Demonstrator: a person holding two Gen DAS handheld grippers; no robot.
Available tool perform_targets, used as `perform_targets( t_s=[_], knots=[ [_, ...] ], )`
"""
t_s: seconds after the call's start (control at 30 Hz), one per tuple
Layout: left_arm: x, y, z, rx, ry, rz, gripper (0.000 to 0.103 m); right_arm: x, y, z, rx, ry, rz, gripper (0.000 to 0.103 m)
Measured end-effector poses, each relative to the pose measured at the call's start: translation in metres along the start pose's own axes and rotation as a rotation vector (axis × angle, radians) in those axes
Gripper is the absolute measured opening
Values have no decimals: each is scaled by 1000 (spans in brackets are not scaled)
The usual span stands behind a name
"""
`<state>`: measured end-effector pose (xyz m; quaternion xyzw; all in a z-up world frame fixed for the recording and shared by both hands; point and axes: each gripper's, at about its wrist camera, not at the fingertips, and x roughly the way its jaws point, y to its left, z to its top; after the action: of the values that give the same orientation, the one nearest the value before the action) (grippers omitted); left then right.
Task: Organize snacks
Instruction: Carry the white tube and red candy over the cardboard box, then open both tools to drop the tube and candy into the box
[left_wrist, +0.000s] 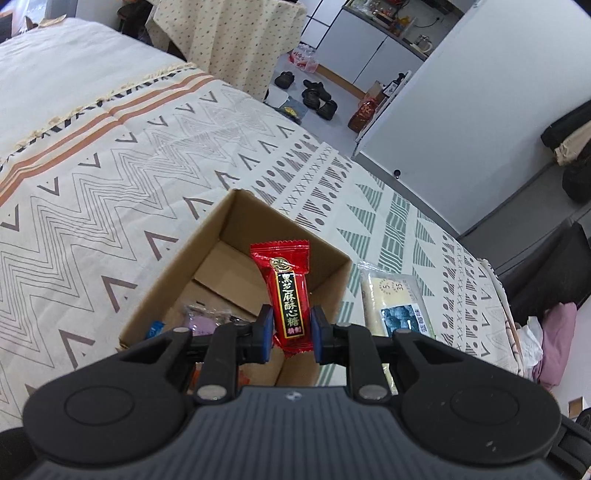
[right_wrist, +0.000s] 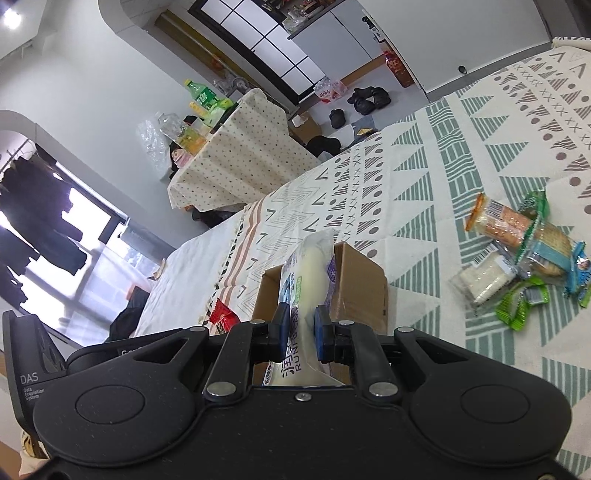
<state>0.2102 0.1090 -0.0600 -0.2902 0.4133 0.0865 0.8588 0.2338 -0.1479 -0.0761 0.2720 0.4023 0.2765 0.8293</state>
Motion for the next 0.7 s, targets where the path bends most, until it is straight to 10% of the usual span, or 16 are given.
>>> perform_targets(
  t_s=[0.37, 0.7],
  knots=[
    [34, 27, 24, -41, 84, -4, 25, 31, 21, 1, 9, 10, -95, 14],
    [42, 36, 33, 2, 105, 56, 65, 64, 38, 1, -18, -7, -167, 20]
  ],
)
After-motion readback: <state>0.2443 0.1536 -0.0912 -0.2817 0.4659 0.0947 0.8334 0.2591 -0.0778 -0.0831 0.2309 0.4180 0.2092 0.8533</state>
